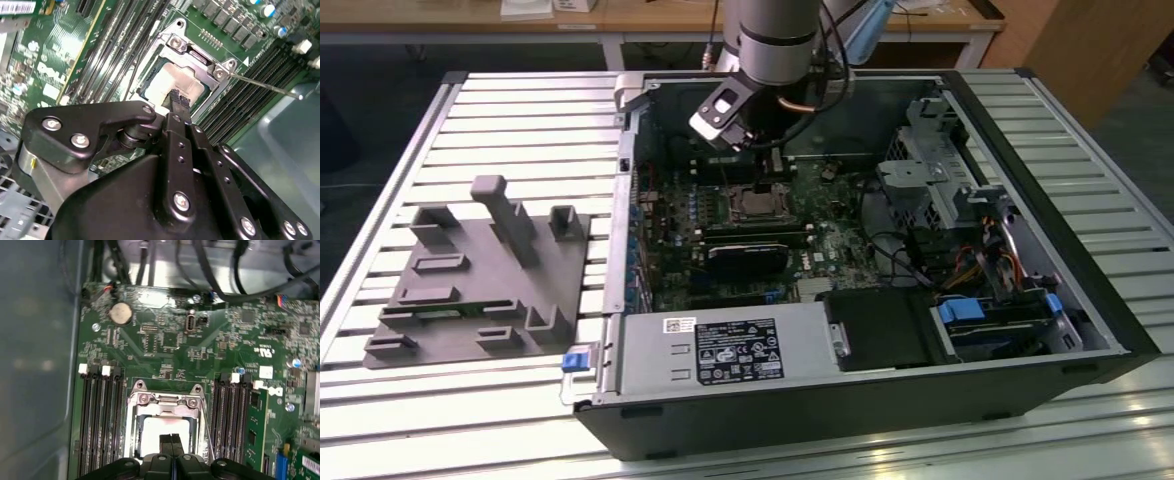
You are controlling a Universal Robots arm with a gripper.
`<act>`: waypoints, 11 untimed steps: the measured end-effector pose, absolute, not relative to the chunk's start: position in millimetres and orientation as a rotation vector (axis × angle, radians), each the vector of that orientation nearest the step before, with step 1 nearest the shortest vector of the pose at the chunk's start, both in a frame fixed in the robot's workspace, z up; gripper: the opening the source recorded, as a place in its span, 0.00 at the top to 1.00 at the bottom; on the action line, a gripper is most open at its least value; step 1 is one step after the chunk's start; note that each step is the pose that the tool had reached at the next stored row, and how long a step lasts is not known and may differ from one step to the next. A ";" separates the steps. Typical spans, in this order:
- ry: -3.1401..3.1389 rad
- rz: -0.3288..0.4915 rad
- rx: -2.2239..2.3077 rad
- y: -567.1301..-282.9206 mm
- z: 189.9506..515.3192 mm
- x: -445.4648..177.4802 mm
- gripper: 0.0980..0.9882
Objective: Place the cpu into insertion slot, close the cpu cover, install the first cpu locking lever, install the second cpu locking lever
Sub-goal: 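Close the cpu cover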
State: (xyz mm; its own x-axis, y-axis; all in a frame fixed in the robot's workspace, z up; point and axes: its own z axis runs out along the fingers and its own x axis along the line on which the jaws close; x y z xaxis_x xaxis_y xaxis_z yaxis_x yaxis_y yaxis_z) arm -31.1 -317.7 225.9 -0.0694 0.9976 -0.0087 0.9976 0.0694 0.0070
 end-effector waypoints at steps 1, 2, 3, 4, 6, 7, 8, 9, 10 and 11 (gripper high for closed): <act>2.308 -0.001 2.115 -317.7 225.9 -31.1 0.99; 2.327 -0.001 2.094 -317.7 225.9 -31.1 0.99; 2.346 -0.001 2.073 -317.7 225.8 -31.1 0.99; 2.364 -0.001 2.052 -317.7 225.8 -31.1 0.99; 2.403 0.000 2.006 -317.7 225.8 -31.1 0.99; 2.421 0.000 1.984 -317.7 225.8 -31.1 0.99; 2.439 0.000 1.963 -317.7 225.8 -31.1 0.99; 2.456 0.000 1.941 -317.7 225.8 -31.1 0.99; 2.474 0.000 1.918 -317.7 225.8 -31.1 0.99; 2.491 0.000 1.896 -317.7 225.8 -31.1 0.99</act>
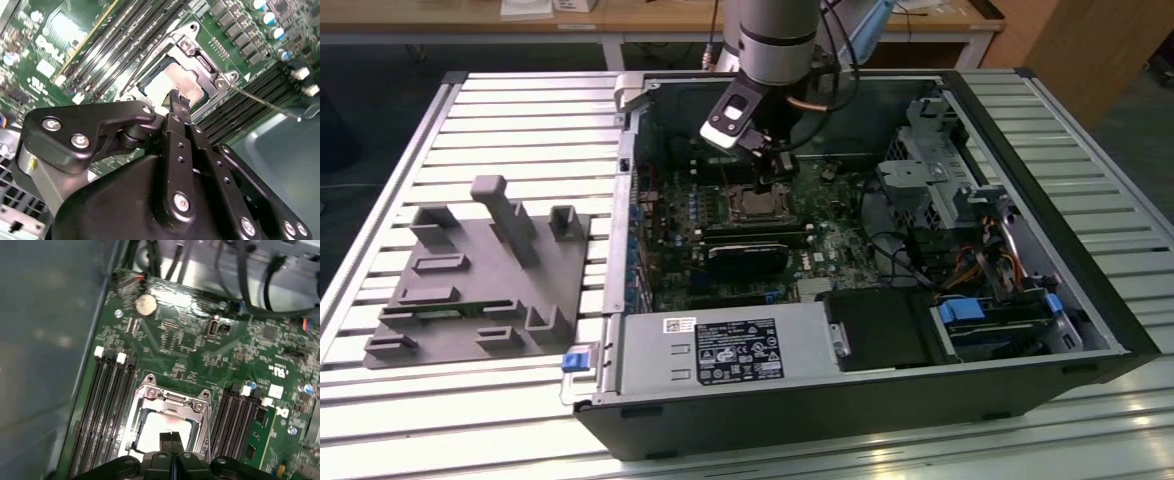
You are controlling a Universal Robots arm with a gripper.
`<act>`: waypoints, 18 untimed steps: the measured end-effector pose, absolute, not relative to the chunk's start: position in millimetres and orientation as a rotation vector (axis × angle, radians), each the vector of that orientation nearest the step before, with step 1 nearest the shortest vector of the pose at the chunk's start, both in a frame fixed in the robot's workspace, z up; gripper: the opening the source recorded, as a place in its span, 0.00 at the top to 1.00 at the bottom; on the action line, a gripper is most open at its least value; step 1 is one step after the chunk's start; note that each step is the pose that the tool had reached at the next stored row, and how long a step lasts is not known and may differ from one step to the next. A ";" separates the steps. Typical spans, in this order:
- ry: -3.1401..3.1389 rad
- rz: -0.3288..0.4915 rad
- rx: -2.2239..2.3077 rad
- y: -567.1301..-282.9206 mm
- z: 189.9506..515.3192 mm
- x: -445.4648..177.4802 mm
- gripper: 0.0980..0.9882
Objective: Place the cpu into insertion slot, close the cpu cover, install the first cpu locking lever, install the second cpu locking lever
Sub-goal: 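Close the cpu cover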
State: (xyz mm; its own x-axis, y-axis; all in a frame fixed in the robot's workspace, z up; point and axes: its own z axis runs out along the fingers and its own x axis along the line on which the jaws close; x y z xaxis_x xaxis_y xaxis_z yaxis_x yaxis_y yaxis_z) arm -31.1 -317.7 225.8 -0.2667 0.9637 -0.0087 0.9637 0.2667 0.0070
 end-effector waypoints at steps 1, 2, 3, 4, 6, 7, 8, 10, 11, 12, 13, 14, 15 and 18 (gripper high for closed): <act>2.508 0.001 1.873 -317.7 225.8 -31.1 0.99; 2.525 0.001 1.850 -317.7 225.8 -31.1 0.99; 2.542 0.001 1.827 -317.7 225.8 -31.1 0.99; 2.558 0.001 1.804 -317.7 225.8 -31.1 0.99; 2.590 0.001 1.758 -317.7 225.8 -31.1 0.99; 2.607 0.002 1.733 -317.7 225.8 -31.1 0.99; 2.623 0.002 1.709 -317.7 225.7 -31.1 0.99; 2.653 0.002 1.662 -317.7 225.8 -31.1 0.99; 2.668 0.002 1.638 -317.7 225.8 -31.1 0.99; 2.684 0.002 1.612 -317.7 225.8 -31.1 0.99; 2.697 0.002 1.590 -317.7 225.7 -31.1 0.99; 2.712 0.003 1.563 -317.7 225.7 -31.1 0.99; 2.726 0.003 1.539 -317.7 225.7 -31.1 0.99; 2.767 0.003 1.465 -317.7 225.7 -31.1 0.99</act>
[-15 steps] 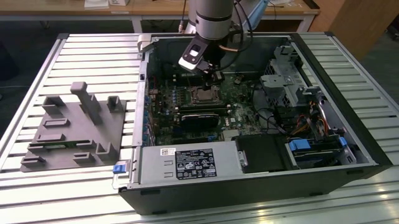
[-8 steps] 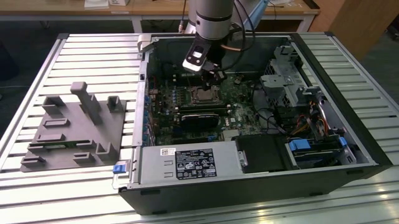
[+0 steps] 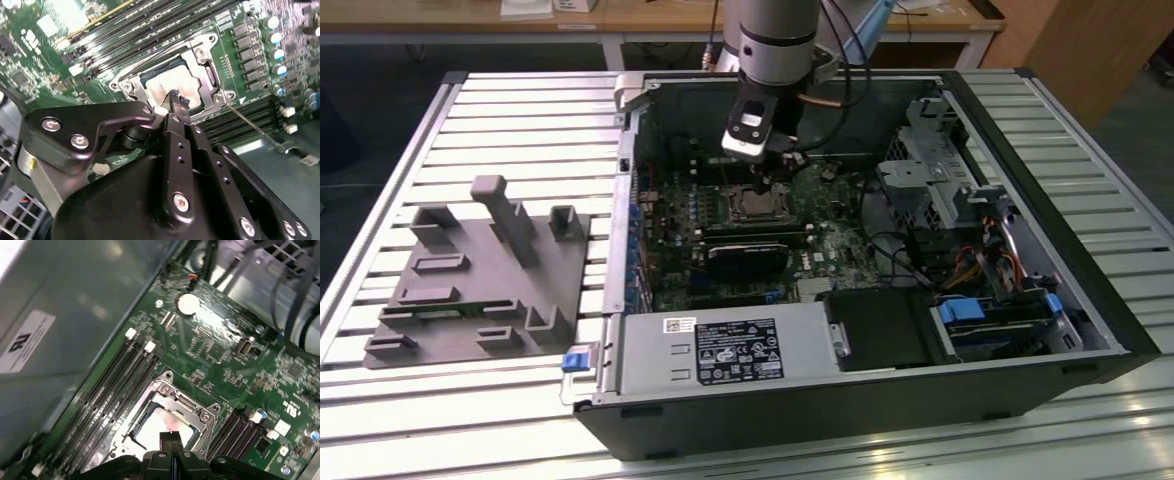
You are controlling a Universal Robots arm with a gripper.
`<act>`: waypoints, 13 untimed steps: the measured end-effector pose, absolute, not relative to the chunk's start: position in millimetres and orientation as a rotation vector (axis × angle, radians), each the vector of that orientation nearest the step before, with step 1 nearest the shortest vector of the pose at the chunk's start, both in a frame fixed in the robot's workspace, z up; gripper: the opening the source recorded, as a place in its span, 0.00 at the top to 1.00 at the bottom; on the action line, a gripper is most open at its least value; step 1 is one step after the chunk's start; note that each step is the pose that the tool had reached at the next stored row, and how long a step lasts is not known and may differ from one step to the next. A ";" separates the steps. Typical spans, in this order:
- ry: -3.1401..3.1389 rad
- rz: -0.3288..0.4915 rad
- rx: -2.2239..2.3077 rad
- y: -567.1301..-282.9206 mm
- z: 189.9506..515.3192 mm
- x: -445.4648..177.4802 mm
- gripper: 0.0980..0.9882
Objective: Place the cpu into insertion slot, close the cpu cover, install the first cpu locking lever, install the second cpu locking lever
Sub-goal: 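Close the cpu cover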
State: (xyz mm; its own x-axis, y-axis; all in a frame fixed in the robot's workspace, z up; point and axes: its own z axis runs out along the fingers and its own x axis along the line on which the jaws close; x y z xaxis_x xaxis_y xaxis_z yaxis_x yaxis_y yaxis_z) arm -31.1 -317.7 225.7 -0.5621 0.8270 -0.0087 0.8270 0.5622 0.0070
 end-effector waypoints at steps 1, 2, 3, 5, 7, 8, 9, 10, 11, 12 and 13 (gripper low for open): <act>2.780 0.003 1.440 -317.7 225.7 -31.1 0.99; 2.793 0.004 1.415 -317.7 225.7 -31.1 0.99; 2.806 0.004 1.387 -317.7 225.7 -31.1 0.99; 2.832 0.004 1.334 -317.7 225.7 -31.1 0.99; 2.856 0.004 1.283 -317.7 225.7 -31.1 0.99; 2.867 0.005 1.258 -317.7 225.7 -31.1 0.99; 2.879 0.005 1.231 -317.7 225.7 -31.1 0.99; 2.890 0.005 1.205 -317.7 225.7 -31.1 0.99; 2.900 0.005 1.179 -317.7 225.7 -31.1 0.99; 2.911 0.005 1.153 -317.7 225.6 -31.1 0.99; 2.922 0.005 1.125 -317.7 225.6 -31.1 0.99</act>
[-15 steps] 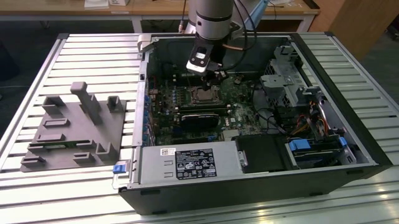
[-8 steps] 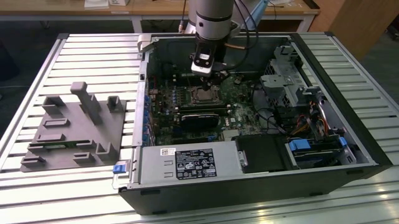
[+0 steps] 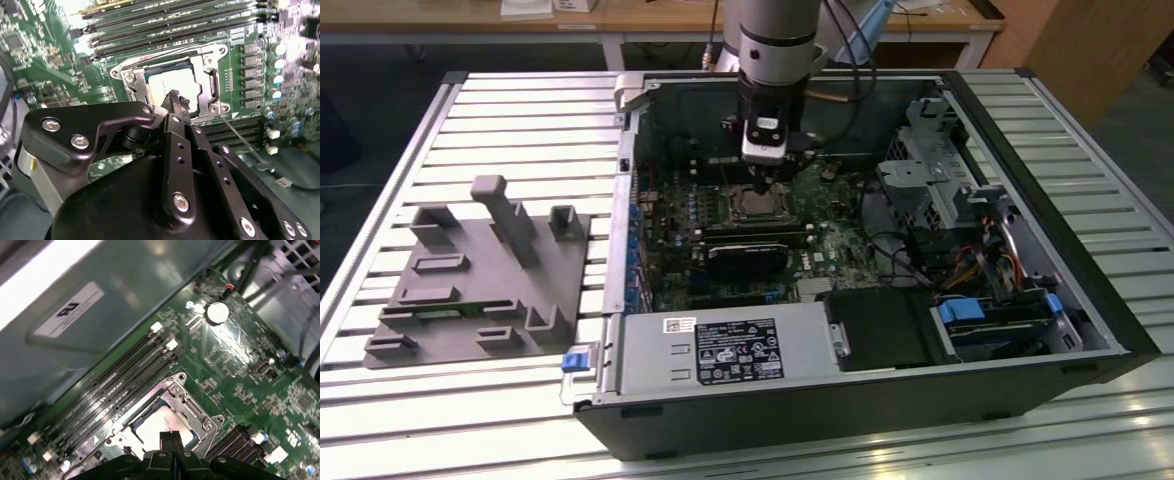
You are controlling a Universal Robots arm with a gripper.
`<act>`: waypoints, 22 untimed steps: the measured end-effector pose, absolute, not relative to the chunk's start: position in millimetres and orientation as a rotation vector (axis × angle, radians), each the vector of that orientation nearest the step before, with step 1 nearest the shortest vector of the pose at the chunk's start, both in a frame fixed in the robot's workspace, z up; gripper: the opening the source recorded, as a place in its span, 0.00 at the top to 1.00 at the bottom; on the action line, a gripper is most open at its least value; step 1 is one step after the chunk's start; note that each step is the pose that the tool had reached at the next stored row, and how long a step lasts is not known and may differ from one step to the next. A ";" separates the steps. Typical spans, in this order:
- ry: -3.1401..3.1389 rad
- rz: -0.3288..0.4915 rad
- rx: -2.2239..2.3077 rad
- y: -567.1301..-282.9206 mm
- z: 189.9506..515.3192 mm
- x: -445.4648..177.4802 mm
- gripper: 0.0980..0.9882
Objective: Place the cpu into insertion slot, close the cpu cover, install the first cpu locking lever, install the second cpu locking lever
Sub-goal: 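Close the cpu cover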
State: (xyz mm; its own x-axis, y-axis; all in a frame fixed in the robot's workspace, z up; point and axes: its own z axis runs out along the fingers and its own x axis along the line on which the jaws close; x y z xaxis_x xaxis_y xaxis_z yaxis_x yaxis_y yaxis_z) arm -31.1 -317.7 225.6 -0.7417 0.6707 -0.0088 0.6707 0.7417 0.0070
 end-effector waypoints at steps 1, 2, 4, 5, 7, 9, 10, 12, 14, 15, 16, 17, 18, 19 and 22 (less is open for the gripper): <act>2.932 0.005 1.099 -317.7 225.6 -31.1 0.99; 2.942 0.006 1.072 -317.7 225.6 -31.1 0.99; 2.960 0.006 1.019 -317.7 225.6 -31.1 0.99; 2.970 0.006 0.993 -317.7 225.5 -31.1 0.99; 2.988 0.006 0.937 -317.7 225.5 -31.1 0.99; 3.004 0.007 0.883 -317.7 225.5 -31.1 0.99; 3.012 0.007 0.856 -317.7 225.5 -31.1 0.99; 3.027 0.007 0.801 -317.7 225.4 -31.1 0.99; 3.042 0.007 0.745 -317.7 225.4 -31.1 0.99; 3.048 0.008 0.717 -317.7 225.3 -31.1 0.99; 3.055 0.008 0.690 -317.7 225.3 -31.1 0.99; 3.061 0.008 0.663 -317.7 225.3 -31.1 0.99; 3.067 0.009 0.635 -317.7 225.2 -31.1 0.99; 3.072 0.009 0.608 -317.7 225.2 -31.1 0.99; 3.087 0.012 0.527 -317.7 225.1 -31.1 0.99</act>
State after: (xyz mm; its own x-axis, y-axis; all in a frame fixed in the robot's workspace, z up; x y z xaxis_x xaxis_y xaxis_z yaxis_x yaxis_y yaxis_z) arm -31.1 -317.7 225.1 -0.9433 0.3320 -0.0079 0.3319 0.9433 0.0094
